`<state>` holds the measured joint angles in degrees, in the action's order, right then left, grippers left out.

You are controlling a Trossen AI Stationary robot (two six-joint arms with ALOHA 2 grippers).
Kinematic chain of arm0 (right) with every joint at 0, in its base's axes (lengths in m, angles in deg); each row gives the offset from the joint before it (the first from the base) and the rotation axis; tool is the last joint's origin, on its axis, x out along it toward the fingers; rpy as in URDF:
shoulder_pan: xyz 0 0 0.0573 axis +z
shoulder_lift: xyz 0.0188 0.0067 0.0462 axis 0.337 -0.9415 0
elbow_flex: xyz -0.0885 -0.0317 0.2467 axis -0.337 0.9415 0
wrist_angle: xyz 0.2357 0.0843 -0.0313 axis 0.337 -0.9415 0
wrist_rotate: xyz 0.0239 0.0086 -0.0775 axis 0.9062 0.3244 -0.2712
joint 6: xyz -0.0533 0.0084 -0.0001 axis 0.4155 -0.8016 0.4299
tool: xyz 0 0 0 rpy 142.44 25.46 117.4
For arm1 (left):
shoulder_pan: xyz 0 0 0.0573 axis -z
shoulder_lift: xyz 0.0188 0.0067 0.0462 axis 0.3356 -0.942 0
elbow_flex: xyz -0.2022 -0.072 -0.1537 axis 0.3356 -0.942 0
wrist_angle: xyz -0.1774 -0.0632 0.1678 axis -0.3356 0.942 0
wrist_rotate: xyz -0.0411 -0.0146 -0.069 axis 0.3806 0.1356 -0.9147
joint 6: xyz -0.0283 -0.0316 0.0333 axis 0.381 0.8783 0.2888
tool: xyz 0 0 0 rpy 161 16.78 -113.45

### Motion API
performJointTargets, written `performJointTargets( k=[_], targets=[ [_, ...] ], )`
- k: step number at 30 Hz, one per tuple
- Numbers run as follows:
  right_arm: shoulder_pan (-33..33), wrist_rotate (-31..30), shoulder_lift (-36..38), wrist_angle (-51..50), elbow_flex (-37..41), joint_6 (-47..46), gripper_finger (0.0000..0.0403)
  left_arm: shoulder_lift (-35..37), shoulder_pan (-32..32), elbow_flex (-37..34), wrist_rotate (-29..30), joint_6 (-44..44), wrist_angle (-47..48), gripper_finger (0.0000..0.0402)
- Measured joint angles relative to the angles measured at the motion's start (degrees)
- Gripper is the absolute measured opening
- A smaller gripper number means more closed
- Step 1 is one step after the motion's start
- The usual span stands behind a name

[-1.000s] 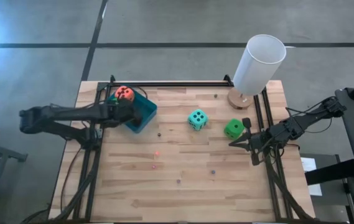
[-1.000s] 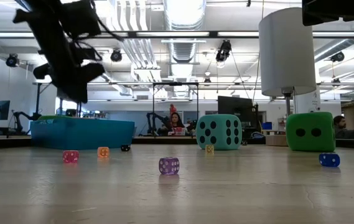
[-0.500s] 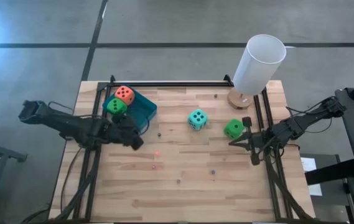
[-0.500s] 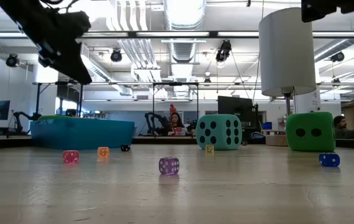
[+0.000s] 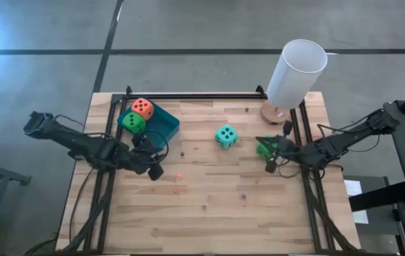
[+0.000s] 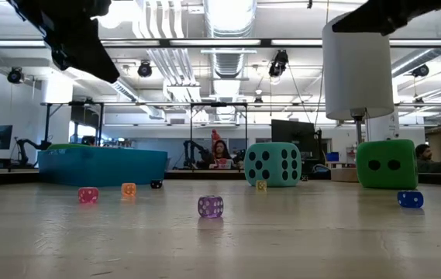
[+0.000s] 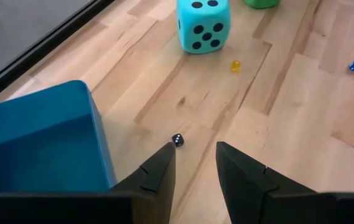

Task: Pick & Place Dice
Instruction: Put the big blue dice into the blue bin

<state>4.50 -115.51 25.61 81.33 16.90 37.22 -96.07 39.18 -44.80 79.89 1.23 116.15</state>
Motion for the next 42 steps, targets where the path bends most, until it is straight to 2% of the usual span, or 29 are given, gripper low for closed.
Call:
performJointTargets(
  k=[9, 15, 18, 29, 39, 42],
  targets=[
    [-5.47, 4.37, -10.76, -14.1, -8.24, -12.36, 0.0008, 0.0, 0.0, -0.17, -0.17, -0.01, 0.23, 0.0119],
    [-13.02, 16.64, -16.36, -17.61, -11.16, -18.41, 0.0008, 0.0, 0.0, -0.17, -0.17, -0.02, 0.2, 0.0119],
    [-16.86, 19.78, -18.96, -17.41, -11.71, -18.85, 0.0008, 0.0, 0.0, -0.28, -0.17, -0.02, 0.21, 0.0119],
    [-28.24, 20.69, -27.16, -16.63, -11.72, -23.69, 0.0008, -0.02, 0.0, -0.28, -0.17, -0.15, 0.2, 0.0119],
    [-31.1, 21.35, -36.47, -16.5, -15.06, -24.79, 0.0008, -0.04, -0.02, -0.28, -0.17, -0.13, 0.22, 0.0119],
    [-31.8, 23.31, -39.09, -16.66, -16.58, -24.75, 0.0008, -0.04, -0.02, -0.31, -0.17, -0.13, 0.22, 0.0119]
  ],
)
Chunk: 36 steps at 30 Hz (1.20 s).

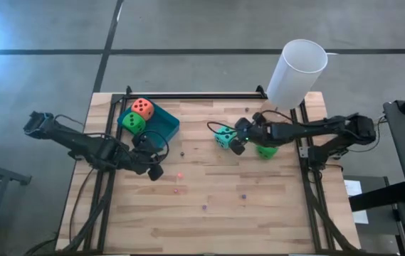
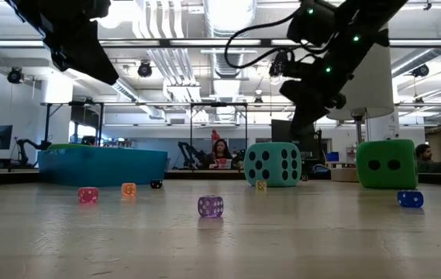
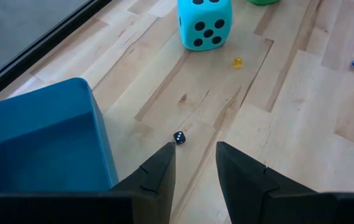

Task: Pick & Place Dice
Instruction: Put the big blue dice into the blue bin

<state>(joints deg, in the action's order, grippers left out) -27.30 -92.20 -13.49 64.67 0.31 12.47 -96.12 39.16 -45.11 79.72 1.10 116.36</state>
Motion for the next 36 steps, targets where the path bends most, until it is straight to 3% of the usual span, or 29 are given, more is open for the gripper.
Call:
performJointTargets(
  k=[12, 19, 30, 36],
  targets=[
    [-1.73, 0.96, -7.24, -0.73, -5.02, 0.62, 0.0008, 0.0, 0.0, -0.02, 0.0, 0.04, 0.03, 0.0119],
    [-1.66, 6.75, -8.41, -0.8, -7.24, 2.31, 0.0008, 0.0, 0.0, -0.13, 0.0, 0.2, 0.02, 0.0119],
    [-0.56, 6.8, -8.2, -0.83, -8.13, 3.11, 0.0008, 0.0, 0.0, -0.13, 0.02, 0.22, 0.0, 0.0119],
    [-0.69, 2.66, -8.15, -1.91, -7.96, 1.6, 0.0008, 0.0, 0.0, -0.13, 0.0, 0.22, 0.0, 0.0119]
  ],
)
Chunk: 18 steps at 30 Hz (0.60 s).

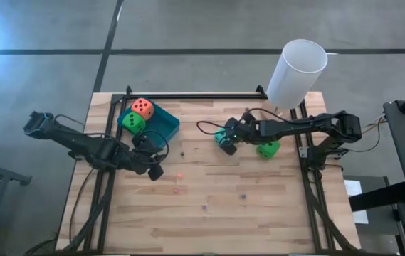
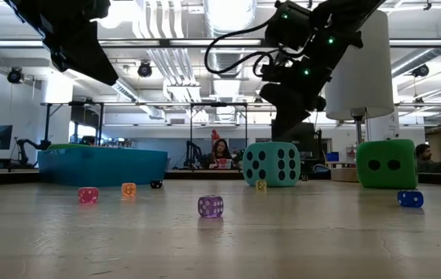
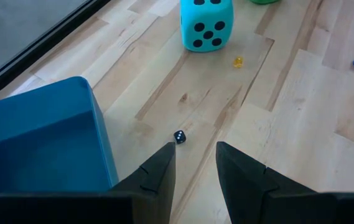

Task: Pick & Place Dice
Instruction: Put the big blue dice into the blue bin

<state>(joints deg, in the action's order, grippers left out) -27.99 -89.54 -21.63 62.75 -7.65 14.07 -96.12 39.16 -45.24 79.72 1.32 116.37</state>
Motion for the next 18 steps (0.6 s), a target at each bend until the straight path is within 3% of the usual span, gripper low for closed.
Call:
performJointTargets(
  k=[18],
  targets=[
    [-2.01, -0.13, -0.15, -2.13, 1.33, -2.23, 0.0008, 0.0, 0.0, 0.0, 0.0, 0.17, 0.0, 0.0119]
  ],
)
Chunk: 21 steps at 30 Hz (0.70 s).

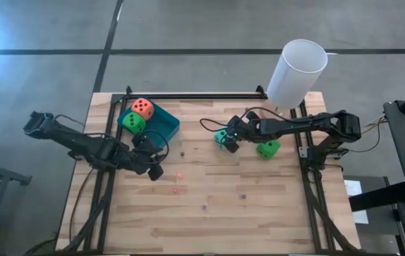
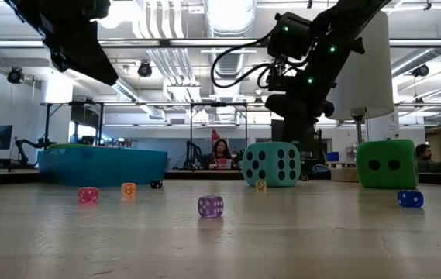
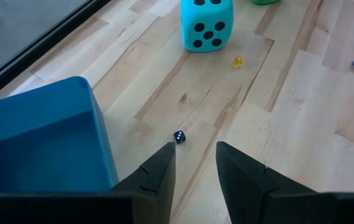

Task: Pick & Place Dice
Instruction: Put the big blue dice into the blue bin

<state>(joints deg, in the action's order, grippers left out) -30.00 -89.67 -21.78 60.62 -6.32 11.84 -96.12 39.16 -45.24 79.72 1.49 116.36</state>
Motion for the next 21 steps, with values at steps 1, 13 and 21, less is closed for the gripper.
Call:
performJointTargets(
  k=[1, 13, 21],
  targets=[
    [0.0, 0.74, 0.0, 0.02, 0.0, 0.06, 0.0008, 0.0, 0.0, 0.0, 0.0, 0.0, 0.0, 0.0119],
    [0.04, 4.19, -0.02, 0.59, 0.02, 0.61, 0.0008, 0.0, 0.0, 0.0, 0.0, -0.02, -0.01, 0.0119],
    [0.72, 4.45, -0.04, 1.04, 0.04, 0.61, 0.0008, 0.0, 0.0, 0.0, 0.0, -0.21, -0.01, 0.0119]
  ],
)
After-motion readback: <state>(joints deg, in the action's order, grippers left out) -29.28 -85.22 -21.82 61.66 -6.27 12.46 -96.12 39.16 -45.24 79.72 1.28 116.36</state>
